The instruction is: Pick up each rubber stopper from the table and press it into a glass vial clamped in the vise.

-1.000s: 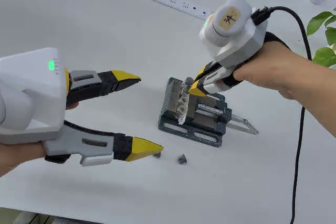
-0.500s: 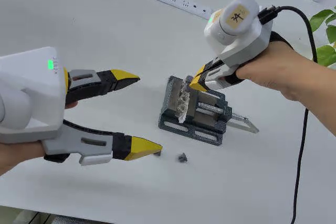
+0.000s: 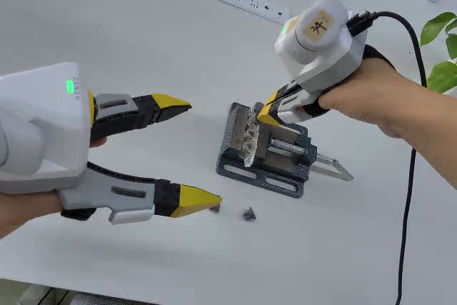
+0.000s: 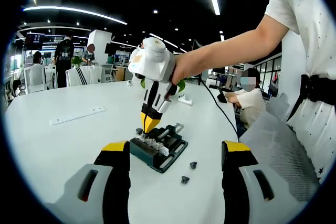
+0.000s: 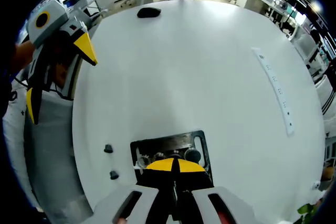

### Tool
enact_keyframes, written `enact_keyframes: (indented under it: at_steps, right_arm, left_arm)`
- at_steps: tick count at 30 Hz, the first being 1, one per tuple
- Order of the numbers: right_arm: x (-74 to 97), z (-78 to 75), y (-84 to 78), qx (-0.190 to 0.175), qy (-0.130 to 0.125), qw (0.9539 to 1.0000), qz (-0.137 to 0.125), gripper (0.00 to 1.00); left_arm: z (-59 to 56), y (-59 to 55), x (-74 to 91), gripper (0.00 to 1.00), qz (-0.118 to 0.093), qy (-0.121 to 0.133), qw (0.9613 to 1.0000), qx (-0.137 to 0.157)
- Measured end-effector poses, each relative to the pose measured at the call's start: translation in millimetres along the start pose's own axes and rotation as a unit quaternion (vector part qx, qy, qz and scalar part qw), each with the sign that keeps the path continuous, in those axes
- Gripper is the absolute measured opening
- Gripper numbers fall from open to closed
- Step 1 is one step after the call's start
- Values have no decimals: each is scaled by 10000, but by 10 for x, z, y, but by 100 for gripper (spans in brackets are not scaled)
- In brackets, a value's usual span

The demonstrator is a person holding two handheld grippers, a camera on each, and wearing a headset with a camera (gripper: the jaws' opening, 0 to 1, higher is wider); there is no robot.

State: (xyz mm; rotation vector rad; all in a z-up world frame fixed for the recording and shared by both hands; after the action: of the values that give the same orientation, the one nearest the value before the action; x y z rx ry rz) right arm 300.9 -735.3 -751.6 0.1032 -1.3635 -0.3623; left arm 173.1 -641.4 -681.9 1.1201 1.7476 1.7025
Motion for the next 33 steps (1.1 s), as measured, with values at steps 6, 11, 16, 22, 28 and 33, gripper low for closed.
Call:
enact_keyframes:
  at_steps: [6,11,16,22,28,33]
  right_arm:
    - [-5,-6,3,32,5,10000,55,0]
    - [-9,2,8,77,29,9998,159,0]
    - [-17,-4,10,80,47,9997,241,0]
    - [-35,-12,23,139,64,9993,341,0]
    - [-47,-17,35,159,94,9988,461,0]
    - [-47,-22,20,153,139,9981,575,0]
  left_arm:
    - [8,2,-11,70,-6,-9,10000,2]
    - [-1,2,-33,70,-10,-41,10000,4]
    - [-1,7,-46,70,-30,-45,10000,14]
    - [2,5,-55,70,-43,-41,10000,16]
    - [-8,14,-64,69,-75,-31,10000,37]
    - [0,6,-67,69,-92,-32,9999,49]
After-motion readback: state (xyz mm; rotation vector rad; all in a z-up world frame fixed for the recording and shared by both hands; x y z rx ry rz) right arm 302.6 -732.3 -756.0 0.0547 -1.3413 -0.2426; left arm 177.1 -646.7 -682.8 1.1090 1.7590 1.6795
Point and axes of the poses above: the centre of the closed fingertips' face, and the gripper's own axes: x roughly backward along the fingers, z roughly to its left, y roughly out of its top, the point moved 3 cm from there along x, roughly backward along the fingers, and after that the axes turned 11 degrees about y, right-handed, at the moved point
